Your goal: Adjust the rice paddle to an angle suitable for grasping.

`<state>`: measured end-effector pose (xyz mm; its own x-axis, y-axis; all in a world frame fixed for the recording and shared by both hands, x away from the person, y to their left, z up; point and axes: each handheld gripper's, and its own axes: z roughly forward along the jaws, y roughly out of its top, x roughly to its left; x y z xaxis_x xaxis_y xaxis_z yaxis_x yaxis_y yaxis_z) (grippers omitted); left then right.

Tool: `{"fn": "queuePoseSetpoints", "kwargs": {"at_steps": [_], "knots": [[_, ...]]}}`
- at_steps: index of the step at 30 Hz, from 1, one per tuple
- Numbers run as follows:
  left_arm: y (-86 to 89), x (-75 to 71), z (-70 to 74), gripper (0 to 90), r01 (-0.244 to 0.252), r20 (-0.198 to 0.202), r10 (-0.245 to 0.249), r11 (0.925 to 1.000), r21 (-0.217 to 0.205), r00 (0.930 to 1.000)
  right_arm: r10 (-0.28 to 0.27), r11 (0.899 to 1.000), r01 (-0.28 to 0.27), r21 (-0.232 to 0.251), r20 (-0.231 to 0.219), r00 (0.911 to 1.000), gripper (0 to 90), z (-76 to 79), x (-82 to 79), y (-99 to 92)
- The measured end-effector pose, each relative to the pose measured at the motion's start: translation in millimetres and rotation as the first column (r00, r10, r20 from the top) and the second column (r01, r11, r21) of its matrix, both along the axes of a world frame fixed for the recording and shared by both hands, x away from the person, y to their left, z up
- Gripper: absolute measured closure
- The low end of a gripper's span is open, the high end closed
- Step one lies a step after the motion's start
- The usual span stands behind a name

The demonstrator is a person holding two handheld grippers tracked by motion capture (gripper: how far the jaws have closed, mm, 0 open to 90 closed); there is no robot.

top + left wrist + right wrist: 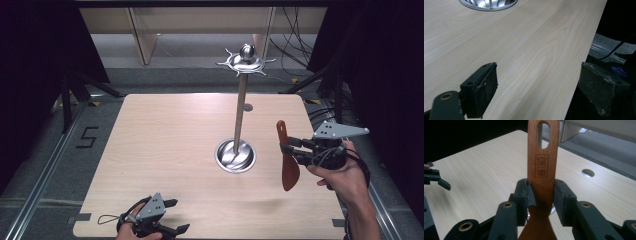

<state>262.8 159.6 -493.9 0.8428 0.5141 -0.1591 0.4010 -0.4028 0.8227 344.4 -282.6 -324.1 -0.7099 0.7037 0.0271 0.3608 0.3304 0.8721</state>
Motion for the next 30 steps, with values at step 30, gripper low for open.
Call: {"fn": "queuePoseSetpoints", "kwargs": {"at_steps": [30], "knots": [[-0.8,0.1,0.0,14.8,0.003,-0.001,-0.003,1.0,-0.003,1.0,0.016,0.997,-0.031,0.072,0.191,0.9814,67.1,85.3,17.5,33.3]]}}
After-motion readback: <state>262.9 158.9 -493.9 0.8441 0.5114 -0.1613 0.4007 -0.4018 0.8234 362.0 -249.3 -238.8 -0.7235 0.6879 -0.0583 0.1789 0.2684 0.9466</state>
